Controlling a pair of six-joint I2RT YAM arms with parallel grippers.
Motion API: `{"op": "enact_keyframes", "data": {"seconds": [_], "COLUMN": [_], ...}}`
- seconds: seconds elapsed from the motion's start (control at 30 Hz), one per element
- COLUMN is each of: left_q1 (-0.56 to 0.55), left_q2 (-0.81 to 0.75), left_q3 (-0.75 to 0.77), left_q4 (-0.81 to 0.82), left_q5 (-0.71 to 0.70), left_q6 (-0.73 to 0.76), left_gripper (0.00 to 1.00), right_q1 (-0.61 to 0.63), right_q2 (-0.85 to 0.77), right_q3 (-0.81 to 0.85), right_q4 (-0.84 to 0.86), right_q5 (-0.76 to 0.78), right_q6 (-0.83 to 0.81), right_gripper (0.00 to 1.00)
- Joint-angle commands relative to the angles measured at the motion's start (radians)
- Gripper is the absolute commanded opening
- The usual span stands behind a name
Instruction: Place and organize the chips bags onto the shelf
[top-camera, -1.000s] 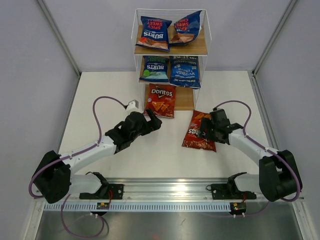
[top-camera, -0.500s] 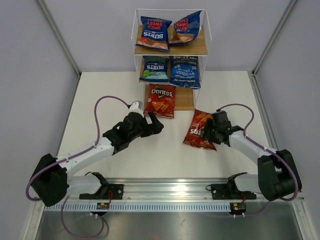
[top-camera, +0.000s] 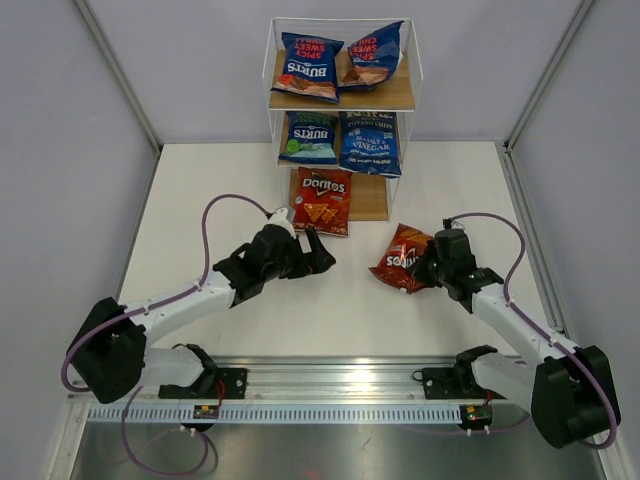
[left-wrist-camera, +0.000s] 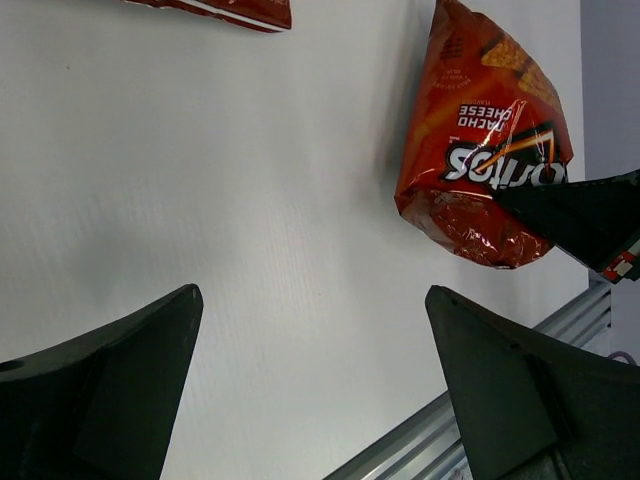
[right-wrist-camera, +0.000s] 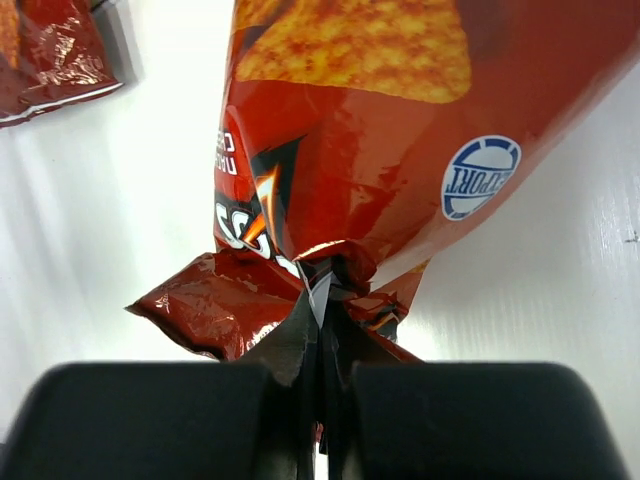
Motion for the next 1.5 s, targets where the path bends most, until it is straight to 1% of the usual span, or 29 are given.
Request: {"op": "enact_keyframes", "data": {"seconds": [0.0,0.03,0.07,0.1,0.13,0.17,0.2,0.23,0.3,0.33,0.37,0.4,0.43,0.5,0.57,0.6,0.67,0.7,0.77,0.8,0.93,0.97,1.03,1.1,1.17,1.27,1.3,1.37,1.47], "left_q1": [-0.006,-0.010,-0.016,-0.033,-0.048,-0.065,-0.116,-0.146,-0.215,-0.226,-0.234,-0.239,-0.239,-0.236,-0.234,-0.231,-0.231,-0.225,-0.223,-0.225,-0.227,-0.231,-0.231,-0.230,-0.230,-0.230,-0.230,-0.228,-0.230], "left_q2": [0.000,-0.008,-0.017,-0.034,-0.040,-0.043,-0.045,-0.034,0.004,0.061,0.090,0.122,0.162,0.241,0.315,0.339,0.404,0.417,0.439,0.446,0.454,0.451,0.465,0.474,0.480,0.509,0.518,0.526,0.529], "left_q3": [-0.016,-0.036,-0.094,-0.122,-0.146,-0.188,-0.197,-0.200,-0.159,-0.142,-0.128,-0.112,-0.107,-0.081,-0.067,-0.064,-0.056,-0.044,-0.010,0.000,0.017,0.036,0.083,0.145,0.151,0.128,0.148,0.158,0.169], "left_q4": [0.111,0.184,0.240,0.353,0.405,0.459,0.554,0.581,0.651,0.668,0.697,0.789,0.831,0.863,0.915,1.017,1.114,1.110,1.099,1.052,1.067,1.067,1.043,0.975,0.963,1.090,1.093,1.051,1.037], "left_q5": [0.097,0.115,0.124,0.130,0.109,0.086,0.056,-0.039,-0.099,-0.122,-0.124,-0.114,-0.098,-0.100,-0.063,-0.014,0.017,0.046,0.064,0.058,0.071,0.077,0.141,0.192,0.192,0.201,0.222,0.207,0.204], "left_q6": [-0.030,-0.071,-0.096,-0.125,-0.194,-0.223,-0.243,-0.263,-0.248,-0.237,-0.234,-0.231,-0.233,-0.252,-0.262,-0.263,-0.257,-0.283,-0.279,-0.276,-0.225,-0.214,-0.150,-0.098,-0.099,-0.151,-0.162,-0.170,-0.161], "left_gripper": [0.99,0.99,0.99,0.99,0.99,0.99,0.99,0.99,0.99,0.99,0.99,0.99,0.99,0.99,0.99,0.99,0.99,0.99,0.99,0.99,0.99,0.99,0.99,0.99,0.99,0.99,0.99,0.99,0.99], "right_q1": [-0.005,-0.005,-0.004,-0.005,-0.005,-0.005,-0.004,-0.004,-0.004,-0.002,-0.002,-0.004,-0.004,-0.002,-0.002,-0.002,-0.002,-0.002,-0.004,-0.004,-0.004,-0.004,-0.004,-0.004,-0.004,-0.004,-0.004,-0.004,-0.004], "right_q2": [-0.072,-0.086,-0.112,-0.125,-0.141,-0.171,-0.185,-0.196,-0.221,-0.224,-0.236,-0.241,-0.245,-0.258,-0.288,-0.303,-0.348,-0.360,-0.394,-0.406,-0.431,-0.429,-0.423,-0.417,-0.425,-0.463,-0.472,-0.492,-0.515], "right_q3": [-0.021,-0.025,-0.033,-0.051,-0.062,-0.076,-0.099,-0.107,-0.122,-0.123,-0.123,-0.120,-0.116,-0.091,-0.070,-0.062,-0.044,-0.035,-0.012,-0.005,0.024,0.024,0.024,0.044,0.057,0.035,0.025,0.024,0.007], "right_q4": [0.056,0.062,0.070,0.096,0.111,0.131,0.162,0.172,0.202,0.206,0.211,0.215,0.211,0.185,0.176,0.132,0.101,0.066,0.038,0.019,-0.018,-0.010,0.002,-0.002,-0.002,0.045,0.073,0.090,0.119], "right_q5": [0.000,0.003,0.006,0.006,0.010,0.012,0.013,0.014,0.014,0.014,0.014,0.010,0.000,-0.011,-0.023,-0.013,0.010,0.013,0.012,0.009,-0.023,-0.031,-0.064,-0.089,-0.092,-0.088,-0.100,-0.134,-0.169], "right_q6": [0.037,0.057,0.068,0.082,0.118,0.135,0.172,0.191,0.227,0.237,0.246,0.254,0.255,0.251,0.234,0.220,0.195,0.174,0.152,0.140,0.126,0.126,0.135,0.142,0.139,0.149,0.160,0.146,0.137], "right_gripper": [0.02,0.02,0.02,0.02,0.02,0.01,0.01,0.01,0.00,0.00,0.00,0.00,0.00,0.01,0.01,0.01,0.01,0.01,0.01,0.01,0.02,0.02,0.02,0.02,0.02,0.02,0.02,0.02,0.02]}}
